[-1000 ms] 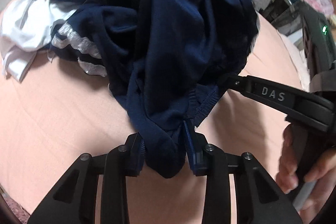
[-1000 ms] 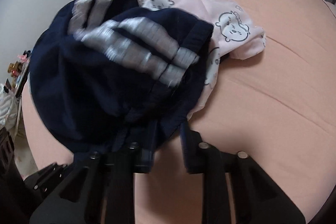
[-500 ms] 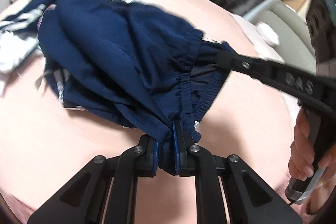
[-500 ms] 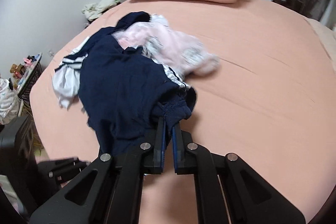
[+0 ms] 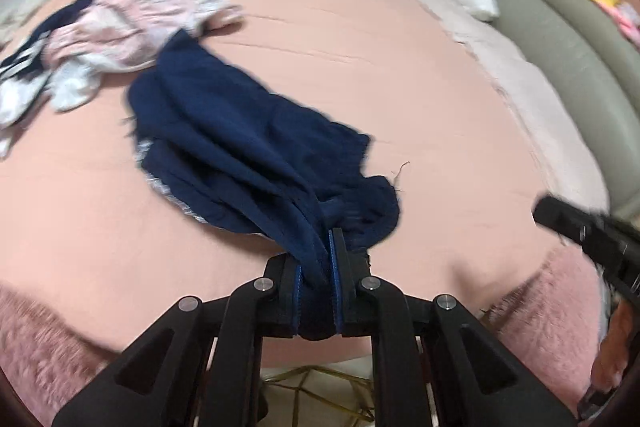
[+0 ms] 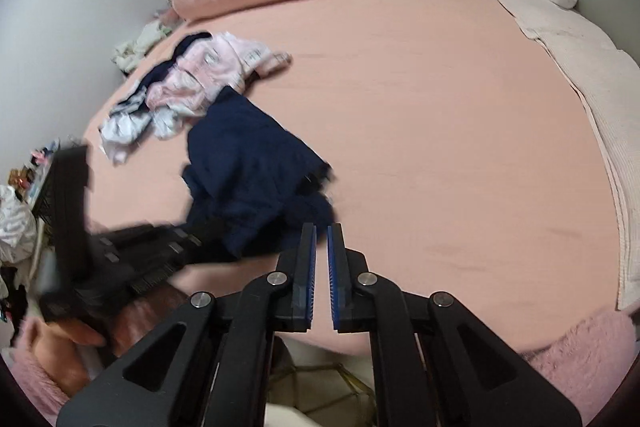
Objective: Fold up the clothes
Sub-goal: 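Grasp the navy pants waistband with the left gripper while the right gripper grasps it too, then lift the navy pants out of the pile with both grippers and shake them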
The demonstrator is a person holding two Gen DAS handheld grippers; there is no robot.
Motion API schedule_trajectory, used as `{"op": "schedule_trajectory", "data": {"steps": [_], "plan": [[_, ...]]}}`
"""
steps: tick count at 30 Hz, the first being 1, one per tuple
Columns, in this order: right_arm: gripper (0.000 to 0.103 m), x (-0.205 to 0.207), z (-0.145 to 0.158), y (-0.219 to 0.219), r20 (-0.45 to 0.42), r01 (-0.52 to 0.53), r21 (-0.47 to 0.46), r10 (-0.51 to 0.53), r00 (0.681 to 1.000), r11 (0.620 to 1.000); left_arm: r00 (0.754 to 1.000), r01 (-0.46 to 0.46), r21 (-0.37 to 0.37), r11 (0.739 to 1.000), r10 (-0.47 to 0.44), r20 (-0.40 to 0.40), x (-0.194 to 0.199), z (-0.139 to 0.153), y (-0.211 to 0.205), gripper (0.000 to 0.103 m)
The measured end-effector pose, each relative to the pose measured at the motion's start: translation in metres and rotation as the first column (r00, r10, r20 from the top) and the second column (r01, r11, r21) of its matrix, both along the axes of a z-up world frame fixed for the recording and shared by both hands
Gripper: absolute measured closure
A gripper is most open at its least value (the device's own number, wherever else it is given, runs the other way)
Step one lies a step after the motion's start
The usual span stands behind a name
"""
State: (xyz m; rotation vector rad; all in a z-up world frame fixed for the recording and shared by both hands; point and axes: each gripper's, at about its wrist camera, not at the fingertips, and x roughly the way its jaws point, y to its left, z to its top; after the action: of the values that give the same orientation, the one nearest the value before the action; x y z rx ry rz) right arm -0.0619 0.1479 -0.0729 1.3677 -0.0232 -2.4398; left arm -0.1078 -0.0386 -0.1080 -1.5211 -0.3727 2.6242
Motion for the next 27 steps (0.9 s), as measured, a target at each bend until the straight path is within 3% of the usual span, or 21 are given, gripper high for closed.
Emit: {"op": "schedule_trajectory", "data": {"steps": [2, 4, 6, 9, 11, 13, 14, 15, 17, 19, 20, 21, 22, 23, 24, 27], "plan": [[0.094, 0.004, -0.011, 0.006, 0.024, -0.015, -0.005, 0.015, 1.0, 1.0, 0.997, -0.076, 0.019, 0.997, 0.076, 0.011, 0.026, -0.006, -0.022, 0.091], [0.081, 0.007, -0.022, 0.011, 0.048, -0.031, -0.011, 0.031, 0.998, 0.999, 0.993, -0.116, 0.027, 0.993, 0.116, -0.009, 0.044, 0.0, -0.039, 0.091], [0.058, 0.005, -0.03, 0.006, 0.071, -0.064, -0.042, 0.067, 0.995, 0.997, 0.991, -0.134, 0.033, 0.99, 0.135, -0.024, 0.057, 0.01, -0.049, 0.091], [0.036, -0.014, -0.049, -0.016, 0.085, -0.125, -0.075, 0.131, 0.988, 0.989, 0.989, -0.145, 0.001, 0.989, 0.145, -0.011, 0.063, 0.02, -0.057, 0.09], [0.036, -0.03, -0.062, -0.032, 0.064, -0.13, -0.023, 0.131, 0.989, 0.991, 0.992, -0.124, -0.047, 0.991, 0.126, 0.033, 0.058, 0.011, -0.057, 0.086], [0.035, -0.048, -0.075, -0.044, 0.042, -0.084, 0.048, 0.082, 0.996, 0.995, 0.992, -0.107, -0.018, 0.994, 0.108, 0.064, 0.052, -0.007, -0.054, 0.047], [0.035, -0.055, -0.086, -0.043, 0.083, -0.069, 0.021, 0.067, 0.994, 0.997, 0.992, -0.095, 0.002, 0.995, 0.094, 0.08, 0.049, -0.017, -0.051, 0.023], [0.035, -0.061, -0.097, -0.043, 0.123, -0.053, -0.005, 0.053, 0.991, 0.999, 0.993, -0.079, 0.014, 0.997, 0.077, 0.09, 0.045, -0.025, -0.048, 0.021], [0.034, -0.074, -0.117, -0.042, 0.198, -0.024, -0.052, 0.034, 0.98, 0.998, 0.992, -0.056, -0.012, 0.998, 0.057, 0.114, 0.037, -0.044, -0.039, 0.021], [0.031, -0.076, -0.115, -0.051, 0.202, -0.076, -0.063, 0.087, 0.975, 0.995, 0.99, -0.033, -0.037, 0.999, 0.038, 0.139, 0.028, -0.063, -0.031, 0.021], [0.041, -0.077, -0.115, -0.055, 0.204, -0.102, -0.069, 0.114, 0.972, 0.992, 0.988, -0.022, -0.049, 0.999, 0.029, 0.151, 0.024, -0.072, -0.027, 0.022], [0.076, -0.078, -0.114, -0.059, 0.206, -0.127, -0.074, 0.14, 0.969, 0.989, 0.987, -0.011, -0.061, 0.998, 0.02, 0.158, 0.021, -0.079, -0.023, 0.034], [0.085, -0.079, -0.113, -0.064, 0.207, -0.153, -0.08, 0.166, 0.964, 0.985, 0.99, -0.004, -0.075, 0.997, 0.015, 0.142, 0.02, -0.075, -0.022, 0.048], [0.086, -0.079, -0.112, -0.067, 0.205, -0.174, -0.082, 0.188, 0.961, 0.981, 0.992, 0.001, -0.087, 0.996, 0.01, 0.127, 0.019, -0.071, -0.02, 0.076], [0.088, -0.075, -0.107, -0.067, 0.185, -0.175, -0.067, 0.184, 0.965, 0.982, 0.993, -0.003, -0.087, 0.996, 0.013, 0.119, 0.018, -0.066, -0.021, 0.085], [0.089, -0.064, -0.085, -0.058, 0.133, -0.16, -0.037, 0.164, 0.978, 0.986, 0.998, 0.004, -0.073, 0.997, 0.001, 0.07, 0.019, -0.045, -0.016, 0.085]]}}
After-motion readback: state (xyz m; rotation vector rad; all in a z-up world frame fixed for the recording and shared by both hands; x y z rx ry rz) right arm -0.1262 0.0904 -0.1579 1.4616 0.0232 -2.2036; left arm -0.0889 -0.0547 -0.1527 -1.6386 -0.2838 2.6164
